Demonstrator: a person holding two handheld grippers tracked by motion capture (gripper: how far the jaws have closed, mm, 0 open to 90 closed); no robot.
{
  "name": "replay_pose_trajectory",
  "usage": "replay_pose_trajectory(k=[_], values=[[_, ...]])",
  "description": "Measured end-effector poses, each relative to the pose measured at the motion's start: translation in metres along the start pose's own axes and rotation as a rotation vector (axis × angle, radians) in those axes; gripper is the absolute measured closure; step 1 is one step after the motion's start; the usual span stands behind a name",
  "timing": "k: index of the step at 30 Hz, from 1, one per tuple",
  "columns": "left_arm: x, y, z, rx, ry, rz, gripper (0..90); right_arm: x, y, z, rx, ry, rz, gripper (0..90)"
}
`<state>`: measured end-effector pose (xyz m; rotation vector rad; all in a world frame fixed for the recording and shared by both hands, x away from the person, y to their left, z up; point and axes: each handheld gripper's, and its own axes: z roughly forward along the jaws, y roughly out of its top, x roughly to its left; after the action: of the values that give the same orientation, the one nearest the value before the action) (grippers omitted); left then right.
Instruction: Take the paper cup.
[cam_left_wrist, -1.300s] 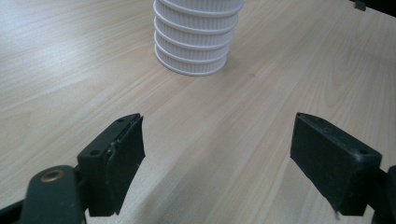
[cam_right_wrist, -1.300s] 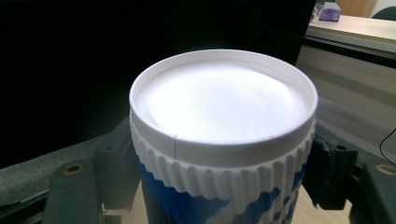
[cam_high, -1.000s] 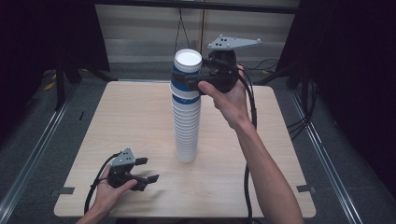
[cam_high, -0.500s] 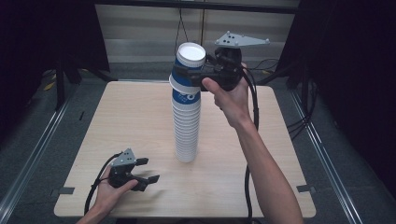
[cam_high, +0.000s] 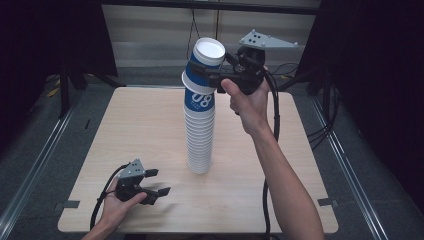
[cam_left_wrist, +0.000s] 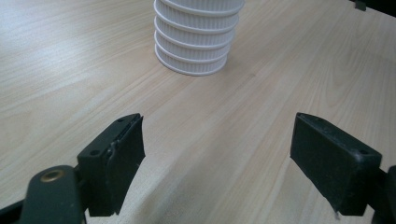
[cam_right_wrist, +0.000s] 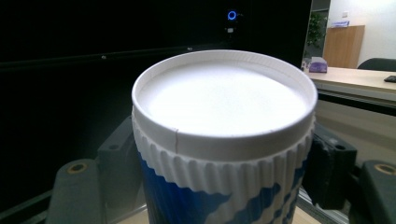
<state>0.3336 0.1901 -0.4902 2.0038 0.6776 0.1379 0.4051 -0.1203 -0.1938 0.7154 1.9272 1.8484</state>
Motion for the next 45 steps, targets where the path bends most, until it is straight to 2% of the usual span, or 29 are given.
replay_pose_trajectory(k=[10,19,23,28,36,40,45], values=[[0.0,0.0,0.001,0.003,-0.006,0.0,17.5,-0.004,0.001,-0.011,-0.052,0.002,0.03,26.8],[0.0,0.0,0.001,0.006,-0.009,0.006,17.5,-0.003,0.003,-0.022,-0.06,-0.006,0.032,26.9],[0.001,0.001,0.001,-0.005,-0.003,-0.001,17.4,-0.003,0.003,-0.033,-0.093,-0.015,0.027,26.9],[0.001,0.002,0.0,-0.008,0.0,0.0,17.3,-0.003,-0.001,-0.039,-0.073,-0.025,0.026,26.9],[0.002,0.001,0.001,-0.013,0.005,-0.006,17.3,-0.001,-0.011,-0.054,-0.086,-0.023,0.031,26.9],[0.001,0.001,0.001,-0.012,0.005,-0.005,17.3,0.003,-0.013,-0.07,-0.094,-0.026,0.023,26.9],[0.001,0.001,0.002,-0.01,0.001,0.0,17.3,0.002,-0.019,-0.084,-0.071,-0.04,0.031,26.9]])
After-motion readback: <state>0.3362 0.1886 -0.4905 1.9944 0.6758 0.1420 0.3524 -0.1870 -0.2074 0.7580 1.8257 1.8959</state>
